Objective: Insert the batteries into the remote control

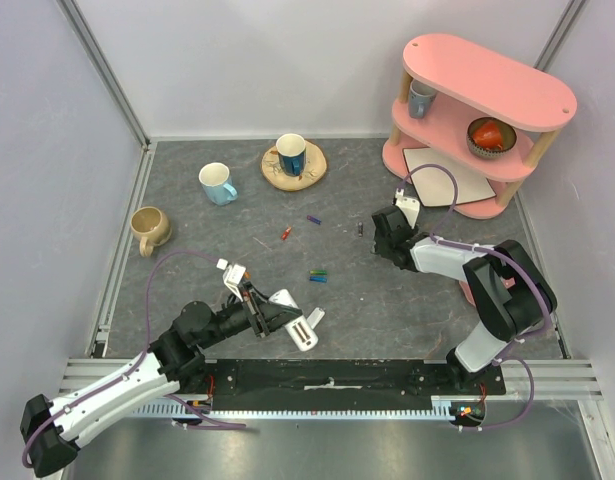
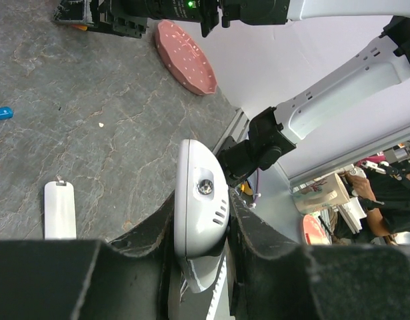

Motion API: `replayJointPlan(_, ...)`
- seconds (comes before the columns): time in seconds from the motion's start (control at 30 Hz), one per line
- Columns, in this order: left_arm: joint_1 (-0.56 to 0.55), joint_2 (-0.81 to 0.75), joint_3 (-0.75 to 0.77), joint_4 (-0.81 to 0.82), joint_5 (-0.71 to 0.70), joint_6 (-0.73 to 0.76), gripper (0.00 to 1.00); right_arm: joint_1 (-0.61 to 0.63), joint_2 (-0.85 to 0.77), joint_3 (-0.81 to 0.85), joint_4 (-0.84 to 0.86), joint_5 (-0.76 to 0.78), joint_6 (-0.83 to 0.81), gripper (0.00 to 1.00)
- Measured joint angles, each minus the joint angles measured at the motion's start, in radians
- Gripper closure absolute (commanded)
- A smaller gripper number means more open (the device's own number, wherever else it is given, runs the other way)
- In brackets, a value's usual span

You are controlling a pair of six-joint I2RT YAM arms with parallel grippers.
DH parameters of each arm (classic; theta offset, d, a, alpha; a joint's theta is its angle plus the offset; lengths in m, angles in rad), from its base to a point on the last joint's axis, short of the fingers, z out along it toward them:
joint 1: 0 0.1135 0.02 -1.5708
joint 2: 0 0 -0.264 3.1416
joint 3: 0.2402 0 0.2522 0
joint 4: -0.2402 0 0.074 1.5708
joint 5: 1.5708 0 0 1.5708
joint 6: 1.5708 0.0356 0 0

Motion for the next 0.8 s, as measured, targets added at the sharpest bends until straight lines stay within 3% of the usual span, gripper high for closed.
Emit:
replayJointPlan(0.3, 0.000, -0.023, 0.000, -0.024, -0.001, 0.000, 0.98, 0.000, 0.000, -0.002, 0.002, 0.002, 0.003, 0.58)
replayJointPlan(0.53, 0.000, -0.023, 0.000, -0.037, -0.002, 0.001, 0.98, 0.001, -0.045, -0.051, 0.023, -0.012, 0.018, 0.64)
replayJointPlan(0.8, 0.000, -0.019, 0.000, -0.039, -0.021, 0.001, 0.98, 0.050, -0.225, -0.156, 0.025, -0.054, 0.179, 0.66)
